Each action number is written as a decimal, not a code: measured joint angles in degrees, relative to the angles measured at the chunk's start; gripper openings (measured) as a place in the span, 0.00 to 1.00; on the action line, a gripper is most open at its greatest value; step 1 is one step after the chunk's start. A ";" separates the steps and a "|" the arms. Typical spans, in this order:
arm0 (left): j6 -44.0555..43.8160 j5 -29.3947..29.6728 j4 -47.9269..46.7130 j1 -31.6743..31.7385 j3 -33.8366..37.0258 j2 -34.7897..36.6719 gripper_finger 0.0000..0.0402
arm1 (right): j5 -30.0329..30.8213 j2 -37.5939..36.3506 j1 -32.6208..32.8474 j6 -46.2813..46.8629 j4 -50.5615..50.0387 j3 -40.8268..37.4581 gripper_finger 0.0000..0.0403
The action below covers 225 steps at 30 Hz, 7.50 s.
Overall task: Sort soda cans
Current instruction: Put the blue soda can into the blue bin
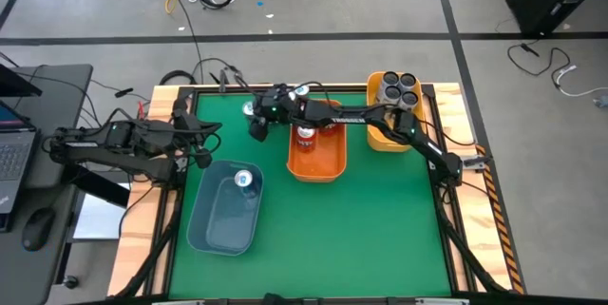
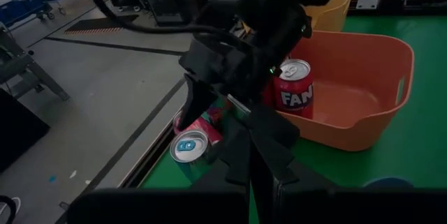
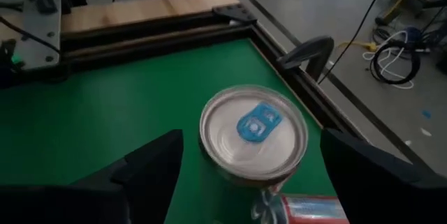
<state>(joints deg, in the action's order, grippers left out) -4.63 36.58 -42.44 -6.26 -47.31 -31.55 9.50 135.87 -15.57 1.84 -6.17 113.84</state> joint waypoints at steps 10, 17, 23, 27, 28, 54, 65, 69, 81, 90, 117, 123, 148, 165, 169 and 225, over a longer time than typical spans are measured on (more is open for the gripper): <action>-0.06 0.00 0.04 0.00 0.00 0.00 0.01 | -0.57 3.05 0.07 -1.17 4.70 0.13 0.79; -0.06 0.02 -0.75 0.00 0.00 0.00 0.01 | -0.53 3.59 0.26 -2.05 6.80 0.23 0.60; -0.28 1.48 -0.72 0.00 0.00 0.15 0.01 | -3.69 3.58 0.64 -2.70 3.73 4.26 0.53; -0.37 5.00 -0.24 0.02 0.00 1.11 0.01 | -3.96 1.58 1.92 -4.25 0.71 7.98 0.53; -0.25 5.28 0.63 0.02 0.00 1.62 0.01 | -3.98 0.74 2.40 -4.94 0.01 8.93 0.53; 5.93 4.74 8.32 0.00 -0.07 12.00 0.01 | -10.60 -2.80 16.45 -3.15 4.27 14.07 0.53; -0.43 1.62 1.94 0.00 -0.04 10.91 0.01 | -12.17 -2.80 16.15 -3.48 -0.35 14.54 0.53; -4.79 -5.74 -3.94 0.00 -0.04 9.07 0.01 | -11.81 -3.18 16.15 -5.86 -2.48 14.36 0.53; -4.72 -12.46 -13.18 -0.28 -4.50 2.75 0.00 | -5.49 -11.60 18.40 -9.74 -17.92 14.41 0.53; -3.51 -10.16 -13.19 -0.28 -3.89 2.71 0.00 | -13.53 -8.25 20.77 -6.53 -16.96 14.27 0.53; -1.58 -10.12 -11.54 -0.22 -3.78 2.36 0.00 | -8.55 1.92 24.75 -1.74 -3.24 7.63 0.53; -0.67 -10.14 -11.48 -0.22 -3.78 2.36 0.00 | -8.50 1.84 25.35 -0.24 -2.71 3.56 0.53; -1.64 -10.30 -11.01 -0.22 -3.78 2.36 0.00 | -7.41 1.58 25.90 2.21 -3.22 1.62 0.84; 6.49 -7.87 6.17 6.35 -5.77 -11.08 0.00 | -0.80 -17.54 26.30 -8.72 -21.47 1.70 0.81; 10.17 -19.06 11.35 14.00 -7.43 -14.82 0.00 | 2.74 -22.80 25.59 -9.39 -31.77 1.70 0.78; 11.91 -51.98 31.56 45.83 -18.50 -63.68 0.64 | -24.13 -47.12 5.92 -8.10 -20.65 -43.52 0.45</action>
<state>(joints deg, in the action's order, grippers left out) 7.28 -15.40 -10.87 39.57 -65.81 -95.23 -14.63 88.75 -9.65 -6.26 -26.83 70.32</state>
